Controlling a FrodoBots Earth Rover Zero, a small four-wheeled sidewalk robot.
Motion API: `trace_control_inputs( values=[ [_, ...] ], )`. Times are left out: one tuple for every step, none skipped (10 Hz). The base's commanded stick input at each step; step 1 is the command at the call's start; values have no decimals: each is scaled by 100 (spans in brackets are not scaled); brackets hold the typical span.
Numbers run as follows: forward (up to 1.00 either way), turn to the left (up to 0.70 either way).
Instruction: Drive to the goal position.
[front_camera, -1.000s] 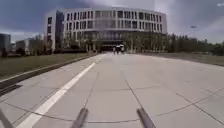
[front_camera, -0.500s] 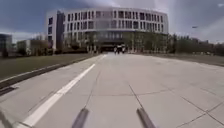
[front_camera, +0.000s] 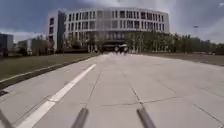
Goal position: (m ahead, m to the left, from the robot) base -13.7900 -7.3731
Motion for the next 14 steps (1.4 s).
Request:
trace_control_inputs(
  values=[
    [50,0],
    [50,0],
    [50,0],
    [50,0],
    [50,0],
    [50,0],
    [50,0],
    [50,0],
    [50,0],
    [50,0],
    [50,0],
    [50,0],
    [50,0],
    [50,0]
  ],
)
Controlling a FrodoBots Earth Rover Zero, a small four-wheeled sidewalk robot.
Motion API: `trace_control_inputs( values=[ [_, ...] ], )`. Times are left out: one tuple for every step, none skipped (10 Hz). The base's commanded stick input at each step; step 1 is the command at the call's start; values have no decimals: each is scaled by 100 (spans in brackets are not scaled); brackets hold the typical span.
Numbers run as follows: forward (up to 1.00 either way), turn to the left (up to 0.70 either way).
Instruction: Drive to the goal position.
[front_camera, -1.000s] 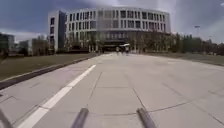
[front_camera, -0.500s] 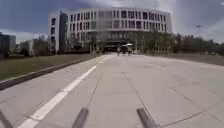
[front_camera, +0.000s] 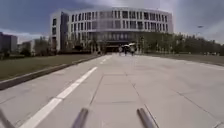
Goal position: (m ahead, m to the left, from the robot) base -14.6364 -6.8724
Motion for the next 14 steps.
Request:
trace_control_inputs(
  values=[
    [50,0],
    [50,0],
    [50,-20],
    [50,-50],
    [50,-43],
    [50,-19],
    [50,0],
    [50,0],
    [50,0],
    [50,0],
    [50,0],
    [50,0],
    [50,0],
    [50,0]
  ],
)
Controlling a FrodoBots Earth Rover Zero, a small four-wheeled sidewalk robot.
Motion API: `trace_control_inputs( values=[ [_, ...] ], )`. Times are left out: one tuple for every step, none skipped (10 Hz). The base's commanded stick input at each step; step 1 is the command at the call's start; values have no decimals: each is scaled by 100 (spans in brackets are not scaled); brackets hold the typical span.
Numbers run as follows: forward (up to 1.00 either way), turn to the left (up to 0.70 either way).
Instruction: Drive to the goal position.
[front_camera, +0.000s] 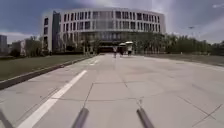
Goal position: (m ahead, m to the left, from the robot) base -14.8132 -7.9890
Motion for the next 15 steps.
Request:
trace_control_inputs(
  values=[
    [50,0],
    [50,0],
    [50,0],
    [50,0],
    [50,0],
    [50,0],
    [50,0],
    [50,0],
    [50,0],
    [50,0],
    [50,0],
    [50,0],
    [50,0],
    [50,0],
    [50,0]
  ],
)
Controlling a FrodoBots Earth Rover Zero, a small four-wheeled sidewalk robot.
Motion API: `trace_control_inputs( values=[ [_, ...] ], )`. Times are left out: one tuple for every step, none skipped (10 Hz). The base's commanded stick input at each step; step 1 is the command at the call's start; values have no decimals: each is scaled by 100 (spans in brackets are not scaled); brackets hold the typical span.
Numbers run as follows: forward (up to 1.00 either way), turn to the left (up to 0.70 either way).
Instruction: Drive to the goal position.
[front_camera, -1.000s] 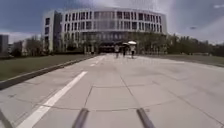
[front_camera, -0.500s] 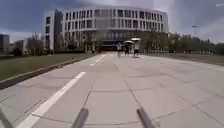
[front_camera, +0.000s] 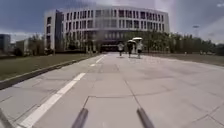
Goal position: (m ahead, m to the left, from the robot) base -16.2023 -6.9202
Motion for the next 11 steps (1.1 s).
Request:
trace_control_inputs(
  values=[
    [50,0],
    [50,0],
    [50,0],
    [50,0],
    [50,0],
    [50,0],
    [50,0],
    [50,0],
    [50,0],
    [50,0],
    [50,0]
  ],
)
